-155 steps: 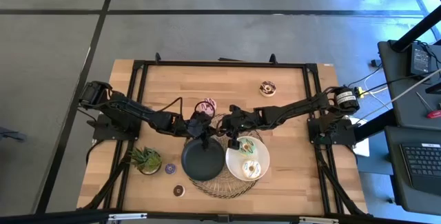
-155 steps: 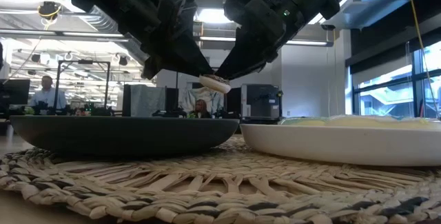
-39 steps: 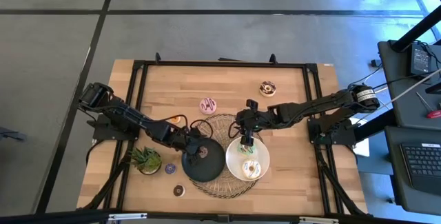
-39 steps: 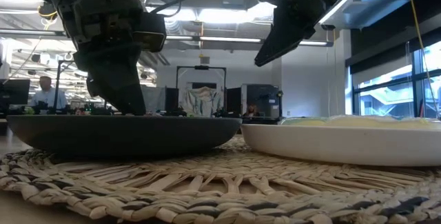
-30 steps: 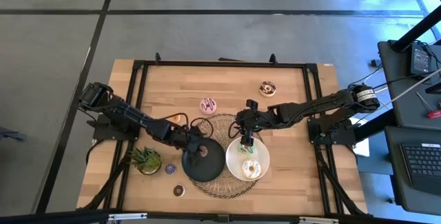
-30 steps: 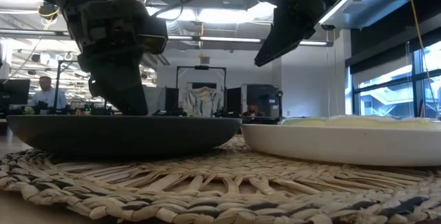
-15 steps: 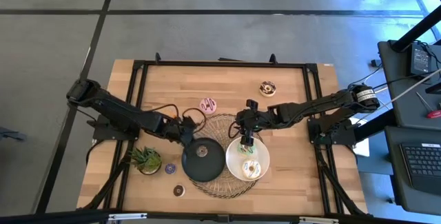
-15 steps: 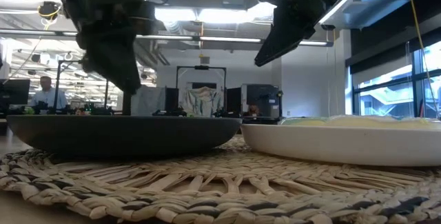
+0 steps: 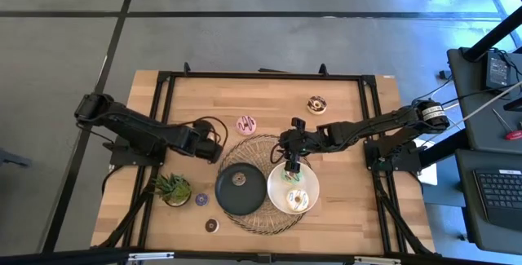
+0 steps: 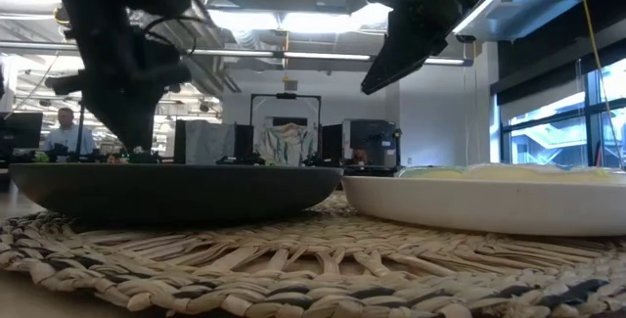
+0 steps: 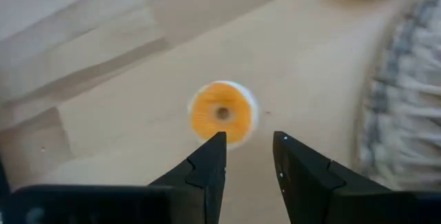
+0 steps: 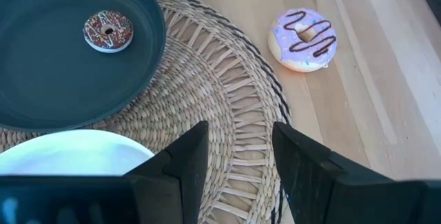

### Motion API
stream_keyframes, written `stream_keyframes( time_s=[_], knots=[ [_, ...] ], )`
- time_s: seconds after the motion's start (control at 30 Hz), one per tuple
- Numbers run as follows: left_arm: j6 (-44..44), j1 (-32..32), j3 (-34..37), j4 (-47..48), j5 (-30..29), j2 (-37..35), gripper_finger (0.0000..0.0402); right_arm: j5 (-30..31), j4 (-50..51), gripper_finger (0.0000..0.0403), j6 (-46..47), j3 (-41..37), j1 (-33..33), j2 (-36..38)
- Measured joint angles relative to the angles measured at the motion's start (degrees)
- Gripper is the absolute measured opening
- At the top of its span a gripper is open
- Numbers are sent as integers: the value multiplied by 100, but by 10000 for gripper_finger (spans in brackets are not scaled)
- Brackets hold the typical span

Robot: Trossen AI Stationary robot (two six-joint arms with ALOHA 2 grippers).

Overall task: Pick & Place donuts
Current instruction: Put the small orange donut on the black plate

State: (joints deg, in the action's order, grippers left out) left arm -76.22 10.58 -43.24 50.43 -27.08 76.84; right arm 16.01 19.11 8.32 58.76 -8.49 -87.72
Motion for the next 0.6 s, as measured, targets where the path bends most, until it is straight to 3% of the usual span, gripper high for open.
stream_keyframes(
  time_s=[0.6],
  knots=[
    [-261, -776, 890, -830, 169, 2, 107, 0, -4, 163, 0, 0, 0, 0]
  ],
)
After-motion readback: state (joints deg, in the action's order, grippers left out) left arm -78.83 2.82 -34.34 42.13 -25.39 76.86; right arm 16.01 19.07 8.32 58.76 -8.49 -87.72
